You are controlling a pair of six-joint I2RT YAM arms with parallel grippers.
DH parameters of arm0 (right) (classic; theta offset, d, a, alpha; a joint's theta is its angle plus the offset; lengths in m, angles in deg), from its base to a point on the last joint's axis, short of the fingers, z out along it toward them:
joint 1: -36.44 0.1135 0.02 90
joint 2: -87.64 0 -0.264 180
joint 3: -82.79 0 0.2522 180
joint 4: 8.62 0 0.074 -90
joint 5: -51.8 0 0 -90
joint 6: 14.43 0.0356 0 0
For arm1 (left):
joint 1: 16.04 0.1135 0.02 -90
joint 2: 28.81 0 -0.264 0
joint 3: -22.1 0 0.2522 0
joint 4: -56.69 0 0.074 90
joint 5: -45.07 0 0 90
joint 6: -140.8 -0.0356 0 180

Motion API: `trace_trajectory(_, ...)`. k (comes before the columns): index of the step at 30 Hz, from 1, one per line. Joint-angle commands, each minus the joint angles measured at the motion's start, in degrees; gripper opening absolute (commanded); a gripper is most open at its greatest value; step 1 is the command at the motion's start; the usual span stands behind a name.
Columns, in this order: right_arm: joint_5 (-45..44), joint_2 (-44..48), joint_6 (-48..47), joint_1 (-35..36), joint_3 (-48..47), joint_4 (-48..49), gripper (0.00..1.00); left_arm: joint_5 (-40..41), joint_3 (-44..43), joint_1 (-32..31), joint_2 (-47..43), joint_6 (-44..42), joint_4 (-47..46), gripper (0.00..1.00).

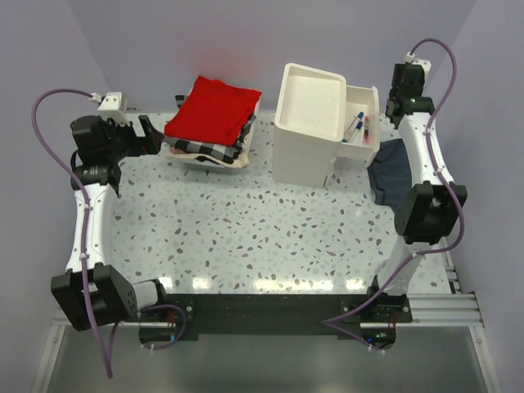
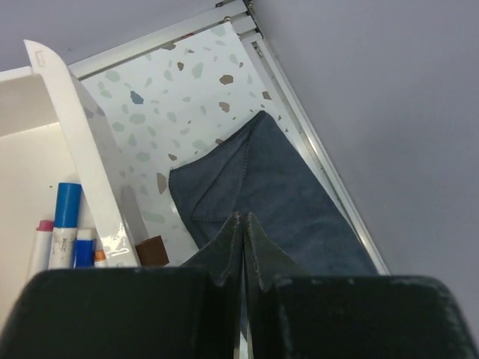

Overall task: Sort the stationery into containers
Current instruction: Move the storage box to the center of the board.

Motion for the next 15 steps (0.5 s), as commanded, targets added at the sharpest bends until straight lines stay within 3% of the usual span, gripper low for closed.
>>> trace_trajectory(1,5.6,0.9,2.0,0.3,0.8,0.3,0.0,-0.6,-1.8,0.5,-0.1,1.0,-3.1,1.0)
trace_trajectory(15,21.9,0.5,6.8,1.8,2.6,-1.0,0.0,-1.1,-1.1,0.6,0.1,1.2,-3.4,1.0)
